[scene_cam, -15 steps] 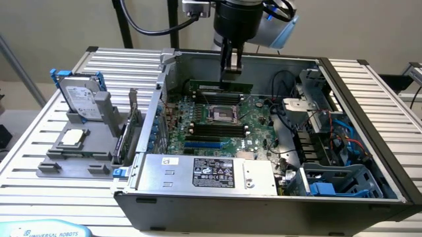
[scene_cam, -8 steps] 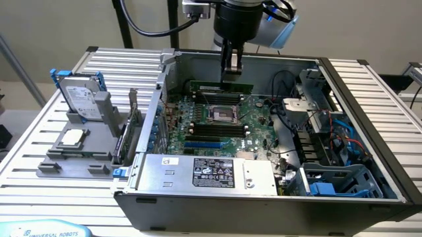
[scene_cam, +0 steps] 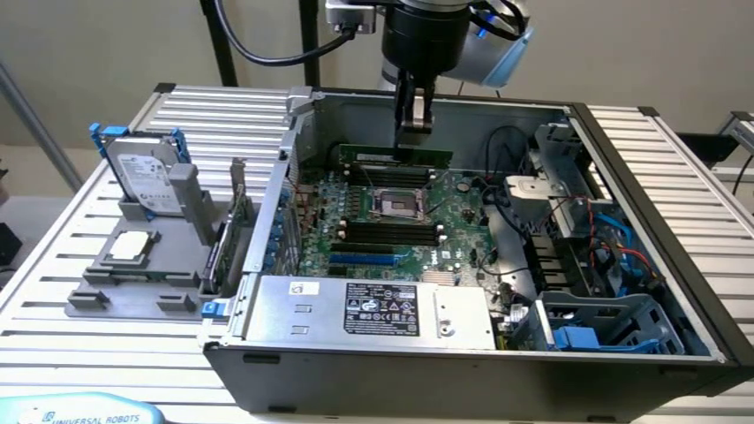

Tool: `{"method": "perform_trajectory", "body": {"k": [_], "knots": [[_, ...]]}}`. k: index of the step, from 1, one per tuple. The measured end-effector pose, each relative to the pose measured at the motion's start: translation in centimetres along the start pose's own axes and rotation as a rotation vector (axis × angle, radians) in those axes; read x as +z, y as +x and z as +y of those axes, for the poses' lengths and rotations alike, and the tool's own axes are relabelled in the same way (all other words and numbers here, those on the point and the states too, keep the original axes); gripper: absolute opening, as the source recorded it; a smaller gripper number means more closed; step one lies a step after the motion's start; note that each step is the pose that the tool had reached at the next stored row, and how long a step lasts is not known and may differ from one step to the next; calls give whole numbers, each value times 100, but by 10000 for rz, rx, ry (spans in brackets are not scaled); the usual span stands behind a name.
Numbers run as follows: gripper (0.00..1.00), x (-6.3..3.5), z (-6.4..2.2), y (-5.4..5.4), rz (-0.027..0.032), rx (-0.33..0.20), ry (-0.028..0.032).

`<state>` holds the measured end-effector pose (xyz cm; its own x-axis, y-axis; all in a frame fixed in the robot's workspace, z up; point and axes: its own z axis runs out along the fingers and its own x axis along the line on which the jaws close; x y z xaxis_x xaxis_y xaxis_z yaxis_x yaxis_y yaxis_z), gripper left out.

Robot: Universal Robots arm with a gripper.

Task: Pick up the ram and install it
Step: 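Insert the ram into the slot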

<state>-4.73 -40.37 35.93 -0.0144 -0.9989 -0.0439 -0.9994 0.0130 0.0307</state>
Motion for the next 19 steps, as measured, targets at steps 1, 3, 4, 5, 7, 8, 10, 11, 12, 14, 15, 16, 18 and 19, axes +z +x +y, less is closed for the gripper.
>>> {"method": "perform_trajectory", "body": {"k": [1, 3, 4, 5, 7, 8, 10, 11, 12, 14, 15, 16, 18, 19], "knots": [[13, 0, 0, 0, 1, 0, 0], [13, 18, -1, 1, -3, 0, 6], [13, 35, -1, 1, -1, 1, 8], [13, 52, -2, 2, 0, 4, 10], [13, 88, -3, 3, 0, 8, 14], [13, 106, -4, 4, -1, 8, 14], [13, 143, -4, 4, 1, 10, 14], [13, 160, -5, 3, 1, 9, 14], [13, 180, -5, 0, 0, 9, 15], [13, 216, -6, -4, -1, 9, 15], [13, 235, -7, -6, 1, 8, 14], [13, 253, -8, -7, 1, 8, 14], [13, 289, -9, -9, 0, 9, 14], [13, 307, -9, -10, -1, 8, 15]]}}
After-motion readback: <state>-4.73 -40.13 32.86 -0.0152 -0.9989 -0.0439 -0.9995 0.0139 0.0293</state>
